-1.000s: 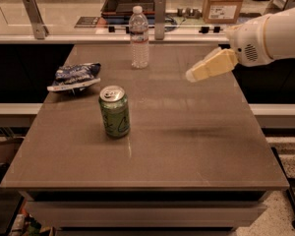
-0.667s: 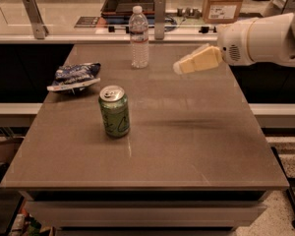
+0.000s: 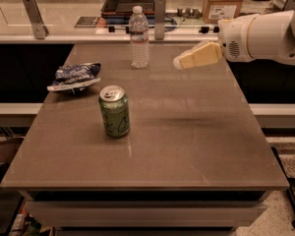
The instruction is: Pick water bottle
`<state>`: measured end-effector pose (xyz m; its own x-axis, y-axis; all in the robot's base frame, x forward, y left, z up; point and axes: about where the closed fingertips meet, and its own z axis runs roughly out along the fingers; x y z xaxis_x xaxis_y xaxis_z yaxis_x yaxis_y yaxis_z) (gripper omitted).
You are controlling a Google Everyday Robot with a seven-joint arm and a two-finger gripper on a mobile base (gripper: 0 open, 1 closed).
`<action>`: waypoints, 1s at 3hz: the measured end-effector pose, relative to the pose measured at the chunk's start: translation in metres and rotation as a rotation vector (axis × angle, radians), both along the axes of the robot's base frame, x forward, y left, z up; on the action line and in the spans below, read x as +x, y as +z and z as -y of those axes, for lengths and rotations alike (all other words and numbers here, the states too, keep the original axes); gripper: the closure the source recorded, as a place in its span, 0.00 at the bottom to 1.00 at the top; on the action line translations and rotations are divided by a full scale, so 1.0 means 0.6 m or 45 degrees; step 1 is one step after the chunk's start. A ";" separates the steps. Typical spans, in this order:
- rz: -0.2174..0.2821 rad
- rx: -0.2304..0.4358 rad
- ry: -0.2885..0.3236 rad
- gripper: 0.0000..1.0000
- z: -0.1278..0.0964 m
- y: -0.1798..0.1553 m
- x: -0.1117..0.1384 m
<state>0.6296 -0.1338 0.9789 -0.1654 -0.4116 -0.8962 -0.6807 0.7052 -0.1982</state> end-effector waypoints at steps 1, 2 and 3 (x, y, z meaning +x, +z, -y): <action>-0.013 0.065 0.026 0.00 -0.022 -0.029 0.048; -0.004 0.190 0.074 0.00 -0.068 -0.065 0.107; 0.023 0.288 0.115 0.00 -0.108 -0.079 0.151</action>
Offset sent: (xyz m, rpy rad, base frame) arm 0.1103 0.0738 -0.0656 0.2822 -0.0085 0.1069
